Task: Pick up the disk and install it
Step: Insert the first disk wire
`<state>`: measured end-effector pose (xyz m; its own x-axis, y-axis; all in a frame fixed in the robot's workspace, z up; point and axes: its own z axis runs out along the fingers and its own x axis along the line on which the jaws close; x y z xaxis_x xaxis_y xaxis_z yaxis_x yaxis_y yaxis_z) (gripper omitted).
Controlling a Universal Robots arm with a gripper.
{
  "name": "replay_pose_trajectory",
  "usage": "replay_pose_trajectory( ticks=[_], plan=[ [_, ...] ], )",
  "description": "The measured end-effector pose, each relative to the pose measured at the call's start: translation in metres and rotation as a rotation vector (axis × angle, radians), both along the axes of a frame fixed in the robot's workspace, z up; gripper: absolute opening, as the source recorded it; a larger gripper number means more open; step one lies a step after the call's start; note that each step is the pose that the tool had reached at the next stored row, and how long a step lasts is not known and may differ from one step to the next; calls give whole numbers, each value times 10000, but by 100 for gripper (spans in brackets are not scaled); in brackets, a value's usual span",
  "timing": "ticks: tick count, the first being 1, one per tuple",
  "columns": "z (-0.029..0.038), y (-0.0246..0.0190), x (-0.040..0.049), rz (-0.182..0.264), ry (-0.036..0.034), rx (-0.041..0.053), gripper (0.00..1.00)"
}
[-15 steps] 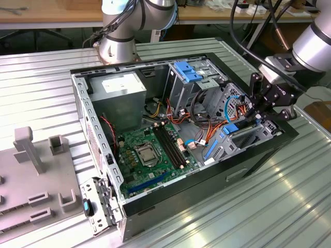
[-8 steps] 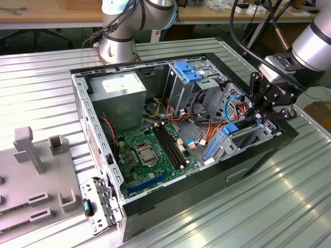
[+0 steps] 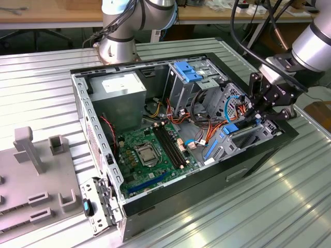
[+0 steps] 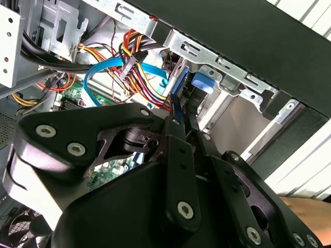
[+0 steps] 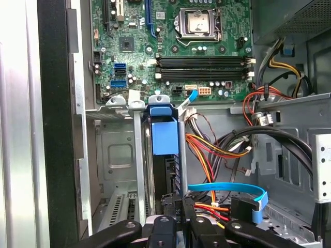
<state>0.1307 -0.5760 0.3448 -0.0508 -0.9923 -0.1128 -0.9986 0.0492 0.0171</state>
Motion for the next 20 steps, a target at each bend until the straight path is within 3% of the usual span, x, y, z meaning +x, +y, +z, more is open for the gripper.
replay_pose_trajectory(
  ticks=[9, 12, 20],
  plan=[
    [-31, 0, 2, 11, 1, 8, 17],
    [-12, 0, 4, 34, 0, 65, 17],
    [2, 0, 6, 37, 0, 77, 17]
  ],
)
